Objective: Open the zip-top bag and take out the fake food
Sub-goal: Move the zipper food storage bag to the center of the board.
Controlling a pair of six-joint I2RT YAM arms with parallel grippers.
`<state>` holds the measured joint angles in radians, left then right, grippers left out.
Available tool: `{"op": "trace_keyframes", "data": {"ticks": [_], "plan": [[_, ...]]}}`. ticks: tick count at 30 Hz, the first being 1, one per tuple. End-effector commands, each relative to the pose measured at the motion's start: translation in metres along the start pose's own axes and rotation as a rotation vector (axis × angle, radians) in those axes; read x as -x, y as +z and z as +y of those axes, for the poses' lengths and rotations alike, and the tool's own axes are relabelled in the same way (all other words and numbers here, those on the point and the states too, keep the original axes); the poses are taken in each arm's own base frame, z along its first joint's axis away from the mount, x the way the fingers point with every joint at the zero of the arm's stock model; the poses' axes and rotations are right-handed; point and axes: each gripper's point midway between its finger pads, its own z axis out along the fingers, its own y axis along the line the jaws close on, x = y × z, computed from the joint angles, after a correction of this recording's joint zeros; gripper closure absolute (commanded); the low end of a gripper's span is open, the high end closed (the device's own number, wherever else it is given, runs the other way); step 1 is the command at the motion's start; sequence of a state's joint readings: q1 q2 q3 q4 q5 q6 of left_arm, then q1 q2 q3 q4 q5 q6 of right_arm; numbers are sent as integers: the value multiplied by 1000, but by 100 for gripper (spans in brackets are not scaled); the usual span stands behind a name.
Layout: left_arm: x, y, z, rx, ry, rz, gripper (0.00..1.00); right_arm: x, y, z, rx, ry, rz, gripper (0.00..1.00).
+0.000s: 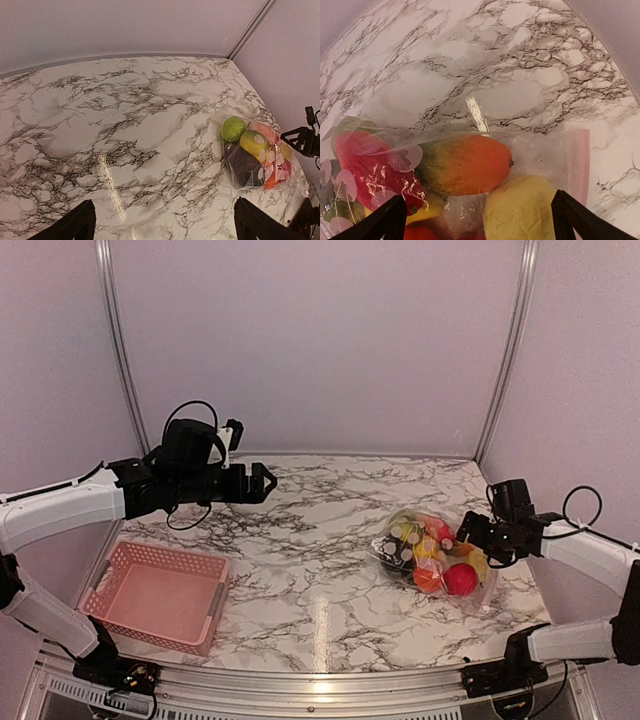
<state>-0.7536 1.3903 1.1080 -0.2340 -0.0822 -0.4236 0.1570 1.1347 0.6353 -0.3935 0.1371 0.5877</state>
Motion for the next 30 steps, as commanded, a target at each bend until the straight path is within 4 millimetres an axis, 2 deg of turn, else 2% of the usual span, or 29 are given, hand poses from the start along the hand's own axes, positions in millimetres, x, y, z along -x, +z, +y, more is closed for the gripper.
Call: {"op": "trace_keyframes", "data": {"ticks": [1,8,17,20,23,26,30], "plan": [[-2,-8,-1,-15,-1,5,1,1,-9,0,44,63,-23,1],[-3,-10,-2,-24,5,7,1,-21,-14,16,200,142,24,1],[-6,-13,1,-22,6,9,1,-40,-22,34,298,217,79,1],[-8,-14,1,-22,7,10,1,-50,-27,49,311,217,90,1],[-8,-14,1,-24,7,10,1,-66,-36,79,358,201,120,1],[-8,-15,1,-24,10,9,1,-63,-40,84,276,148,97,1],[-9,-18,0,-34,10,9,1,-41,-53,63,142,97,20,1]]}}
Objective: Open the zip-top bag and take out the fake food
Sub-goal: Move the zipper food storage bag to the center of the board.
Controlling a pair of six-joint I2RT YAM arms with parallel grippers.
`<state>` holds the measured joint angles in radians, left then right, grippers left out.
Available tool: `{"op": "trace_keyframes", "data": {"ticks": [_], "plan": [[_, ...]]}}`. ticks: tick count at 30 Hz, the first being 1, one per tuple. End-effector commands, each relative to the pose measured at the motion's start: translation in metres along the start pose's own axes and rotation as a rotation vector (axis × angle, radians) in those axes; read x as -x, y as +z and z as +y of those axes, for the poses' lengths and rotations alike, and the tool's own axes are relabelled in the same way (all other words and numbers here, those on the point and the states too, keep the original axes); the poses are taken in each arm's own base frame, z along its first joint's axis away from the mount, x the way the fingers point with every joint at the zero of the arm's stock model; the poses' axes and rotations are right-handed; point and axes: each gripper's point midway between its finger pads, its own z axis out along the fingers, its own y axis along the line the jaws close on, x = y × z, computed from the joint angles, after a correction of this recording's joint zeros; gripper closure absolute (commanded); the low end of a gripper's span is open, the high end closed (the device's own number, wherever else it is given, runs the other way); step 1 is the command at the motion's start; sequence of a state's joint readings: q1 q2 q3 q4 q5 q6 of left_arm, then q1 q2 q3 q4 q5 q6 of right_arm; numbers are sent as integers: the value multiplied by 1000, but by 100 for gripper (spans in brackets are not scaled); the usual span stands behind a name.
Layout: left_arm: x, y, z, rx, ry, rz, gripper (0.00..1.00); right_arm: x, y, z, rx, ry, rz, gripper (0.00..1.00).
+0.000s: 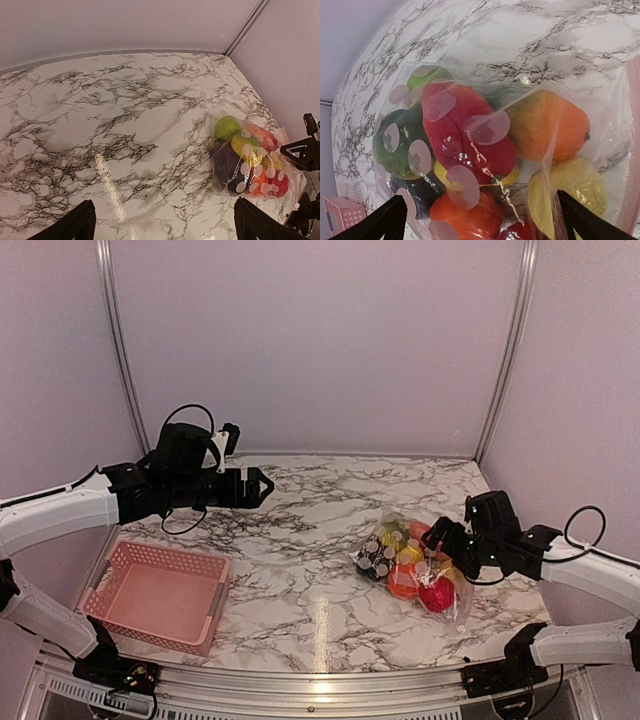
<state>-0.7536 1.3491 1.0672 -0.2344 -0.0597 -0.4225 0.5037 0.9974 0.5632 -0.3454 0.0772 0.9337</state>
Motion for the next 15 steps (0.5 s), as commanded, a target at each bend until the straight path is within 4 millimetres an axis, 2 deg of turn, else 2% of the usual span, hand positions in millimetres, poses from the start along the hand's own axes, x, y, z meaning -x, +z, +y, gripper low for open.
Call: {"op": "trace_keyframes", "data": {"ticks": [1,4,11,15], "plan": [[-2,-10,-1,-17,10,1,1,28,-28,-20,-195,-20,-101,1],[-4,-10,0,-21,8,0,1,31,-40,-39,-277,-40,-97,1],[-6,-10,-2,-36,2,3,1,-1,-47,-69,-291,-19,-4,3],[-7,-9,-3,-42,-2,3,1,-22,-44,-80,-274,11,44,30]]}}
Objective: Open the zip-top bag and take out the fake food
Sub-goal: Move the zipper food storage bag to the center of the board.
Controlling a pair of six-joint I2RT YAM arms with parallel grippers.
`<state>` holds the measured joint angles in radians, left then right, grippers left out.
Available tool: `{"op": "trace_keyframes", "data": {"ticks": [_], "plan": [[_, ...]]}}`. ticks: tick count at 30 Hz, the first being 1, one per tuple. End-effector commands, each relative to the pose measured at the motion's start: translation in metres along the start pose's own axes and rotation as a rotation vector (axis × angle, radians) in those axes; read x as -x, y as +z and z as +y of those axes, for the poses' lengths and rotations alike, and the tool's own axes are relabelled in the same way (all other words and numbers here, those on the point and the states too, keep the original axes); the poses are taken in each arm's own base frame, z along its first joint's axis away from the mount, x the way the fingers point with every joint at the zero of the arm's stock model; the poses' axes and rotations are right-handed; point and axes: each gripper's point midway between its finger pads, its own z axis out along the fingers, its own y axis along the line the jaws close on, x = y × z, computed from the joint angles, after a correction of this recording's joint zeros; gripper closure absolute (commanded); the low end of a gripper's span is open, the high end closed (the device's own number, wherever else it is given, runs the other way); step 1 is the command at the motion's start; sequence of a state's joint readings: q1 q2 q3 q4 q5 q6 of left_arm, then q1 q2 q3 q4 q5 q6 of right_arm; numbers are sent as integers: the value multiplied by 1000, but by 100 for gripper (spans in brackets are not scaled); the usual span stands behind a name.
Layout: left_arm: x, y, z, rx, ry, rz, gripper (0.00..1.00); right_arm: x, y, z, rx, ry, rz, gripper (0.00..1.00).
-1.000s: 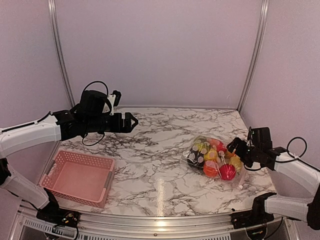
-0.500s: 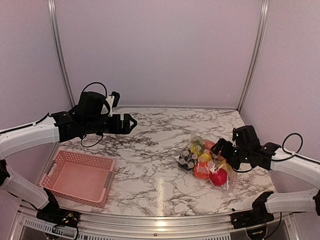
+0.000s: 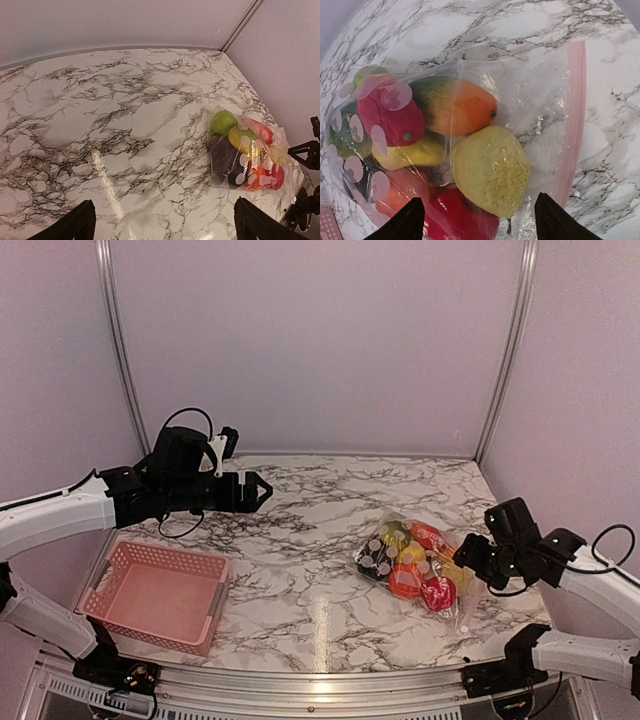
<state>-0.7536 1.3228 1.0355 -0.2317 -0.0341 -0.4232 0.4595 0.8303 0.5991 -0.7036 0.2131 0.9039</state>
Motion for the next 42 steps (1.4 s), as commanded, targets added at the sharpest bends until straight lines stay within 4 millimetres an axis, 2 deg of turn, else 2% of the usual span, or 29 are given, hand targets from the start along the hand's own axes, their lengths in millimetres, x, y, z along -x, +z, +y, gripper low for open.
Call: {"op": "trace_keyframes", "data": {"ticks": [1,5,9,15,19,22,27,28,30,31,35,38,42], "plan": [[0,-4,-2,-21,-2,-9,1,-30,5,-26,-53,29,86,35],[0,-4,-3,-24,-6,-8,1,-37,13,-33,-61,45,86,51],[-1,-5,-1,-20,-6,-7,1,-47,27,-19,-2,50,112,68],[-1,-7,1,-6,-1,-7,1,-68,34,17,79,39,157,73],[-3,-7,3,0,1,-2,1,-82,34,66,210,49,181,72],[-3,-6,4,6,1,-2,1,-92,38,117,290,17,194,71],[-4,-7,4,8,-5,3,1,-113,57,203,409,-64,240,69],[-5,-8,5,10,-9,5,1,-110,56,228,459,-67,230,69],[-7,-8,6,14,-13,13,1,-111,63,251,483,-98,225,68],[-10,-7,7,15,-16,20,1,-112,68,258,475,-113,221,67],[-22,-1,7,1,-49,54,1,-103,70,276,476,-164,191,63],[-34,9,1,-47,-90,88,1,-102,64,270,447,-217,189,62],[-48,23,-10,-115,-133,134,1,-102,54,248,411,-311,179,61]]}}
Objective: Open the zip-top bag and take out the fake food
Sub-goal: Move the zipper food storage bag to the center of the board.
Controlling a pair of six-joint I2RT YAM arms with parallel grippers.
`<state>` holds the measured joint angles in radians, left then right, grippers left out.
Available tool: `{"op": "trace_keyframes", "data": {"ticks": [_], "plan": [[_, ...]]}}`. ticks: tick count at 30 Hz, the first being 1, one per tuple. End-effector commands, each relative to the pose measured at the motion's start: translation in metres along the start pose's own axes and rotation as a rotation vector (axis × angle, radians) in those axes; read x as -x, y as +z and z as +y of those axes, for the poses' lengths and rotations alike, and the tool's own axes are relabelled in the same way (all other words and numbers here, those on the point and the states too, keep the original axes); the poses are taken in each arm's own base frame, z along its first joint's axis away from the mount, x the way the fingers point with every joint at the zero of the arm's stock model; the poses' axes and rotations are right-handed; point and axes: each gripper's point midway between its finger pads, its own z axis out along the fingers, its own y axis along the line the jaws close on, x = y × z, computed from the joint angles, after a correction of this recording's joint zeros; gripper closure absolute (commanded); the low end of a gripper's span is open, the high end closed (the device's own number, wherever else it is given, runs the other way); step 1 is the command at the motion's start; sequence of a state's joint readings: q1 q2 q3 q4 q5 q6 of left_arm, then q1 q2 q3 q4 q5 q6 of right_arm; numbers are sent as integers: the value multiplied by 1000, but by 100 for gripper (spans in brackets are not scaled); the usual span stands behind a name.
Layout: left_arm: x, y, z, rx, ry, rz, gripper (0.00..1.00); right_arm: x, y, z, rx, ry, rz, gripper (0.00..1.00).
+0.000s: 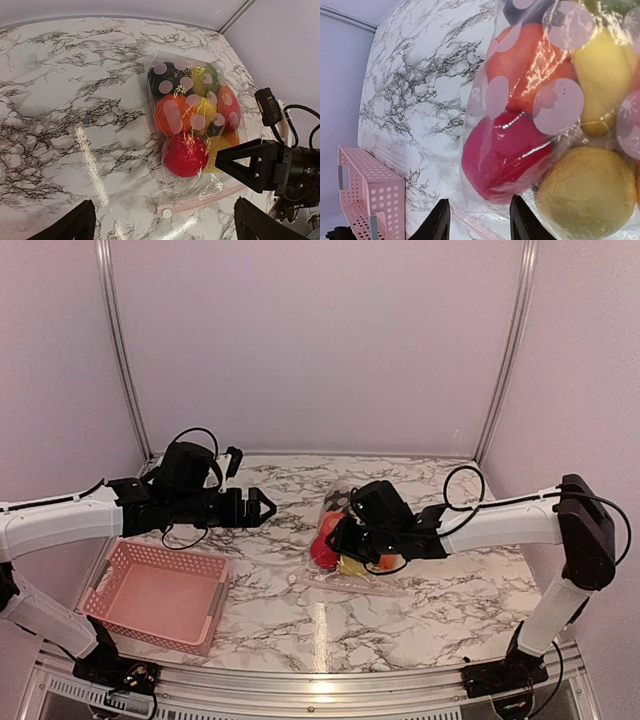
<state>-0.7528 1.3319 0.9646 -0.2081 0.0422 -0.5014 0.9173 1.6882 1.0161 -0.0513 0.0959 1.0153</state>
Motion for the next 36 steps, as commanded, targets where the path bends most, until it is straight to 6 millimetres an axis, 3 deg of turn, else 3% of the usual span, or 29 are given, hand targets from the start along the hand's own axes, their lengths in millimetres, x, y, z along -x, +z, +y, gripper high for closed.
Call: {"op": "trace_keyframes", "data": {"ticks": [1,5,11,13,16,20,29,36], "plan": [[-17,19,-11,-83,-59,61,1,-4,-24,-16,-74,-129,7,60],[-36,42,-22,-122,-85,128,9,-7,-45,-44,-150,-160,-5,55],[-62,75,-26,-99,-116,209,39,2,-67,-72,-143,-146,-2,41],[-68,85,-24,-85,-124,227,49,14,-68,-82,-114,-130,-9,36],[-75,97,-28,-82,-122,255,57,21,-63,-81,-65,-140,13,31],[-87,109,-33,-65,-109,295,60,18,-53,-86,-41,-149,54,25],[-113,124,-20,-9,-88,357,65,13,-37,-114,-69,-134,76,25],[-126,134,-26,-21,-82,392,68,45,-19,-108,-79,-162,17,25]]}}
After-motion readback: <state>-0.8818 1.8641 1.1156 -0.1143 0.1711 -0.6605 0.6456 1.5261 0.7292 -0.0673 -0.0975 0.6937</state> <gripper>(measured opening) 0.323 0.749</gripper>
